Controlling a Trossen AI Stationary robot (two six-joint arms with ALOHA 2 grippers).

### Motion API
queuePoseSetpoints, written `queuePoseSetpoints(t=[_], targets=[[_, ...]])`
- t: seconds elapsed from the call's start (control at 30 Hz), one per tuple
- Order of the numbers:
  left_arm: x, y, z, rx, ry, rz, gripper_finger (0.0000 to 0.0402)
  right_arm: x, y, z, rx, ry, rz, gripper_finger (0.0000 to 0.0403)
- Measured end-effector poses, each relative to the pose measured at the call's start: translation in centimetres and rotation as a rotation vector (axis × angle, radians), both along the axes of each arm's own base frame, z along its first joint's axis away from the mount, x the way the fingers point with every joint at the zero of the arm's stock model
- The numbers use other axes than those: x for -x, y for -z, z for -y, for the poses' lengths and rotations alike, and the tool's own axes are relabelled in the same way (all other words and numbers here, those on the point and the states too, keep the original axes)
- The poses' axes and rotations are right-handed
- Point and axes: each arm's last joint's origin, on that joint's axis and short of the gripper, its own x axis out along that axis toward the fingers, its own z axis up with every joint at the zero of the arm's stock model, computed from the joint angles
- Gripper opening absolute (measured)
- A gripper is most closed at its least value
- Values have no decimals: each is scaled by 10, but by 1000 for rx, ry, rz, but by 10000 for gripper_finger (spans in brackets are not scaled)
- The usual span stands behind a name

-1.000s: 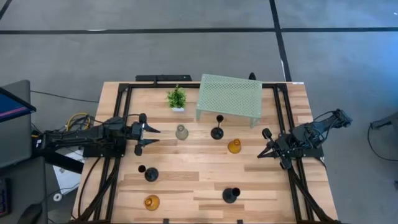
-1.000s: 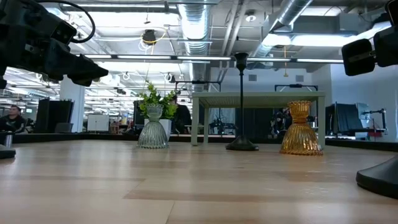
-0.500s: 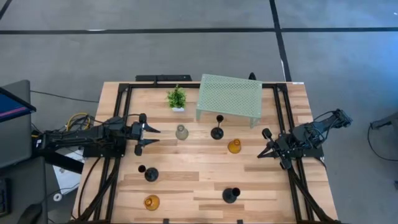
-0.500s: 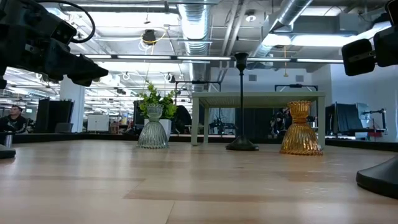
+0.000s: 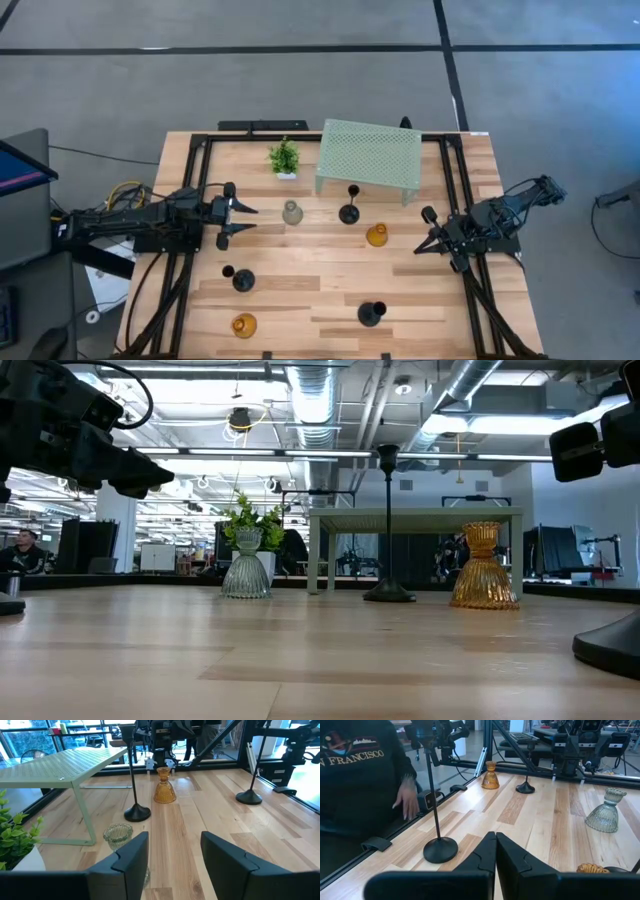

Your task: Pick & Place candle stick holders

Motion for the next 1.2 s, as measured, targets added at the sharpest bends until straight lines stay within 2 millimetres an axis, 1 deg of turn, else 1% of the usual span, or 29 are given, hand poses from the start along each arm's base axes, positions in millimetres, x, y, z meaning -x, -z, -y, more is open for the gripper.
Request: queuePoseSetpoints(t=[1.2], targets=[[0, 0, 0, 0, 0, 0, 182, 0, -1, 0, 10, 0, 21, 0]])
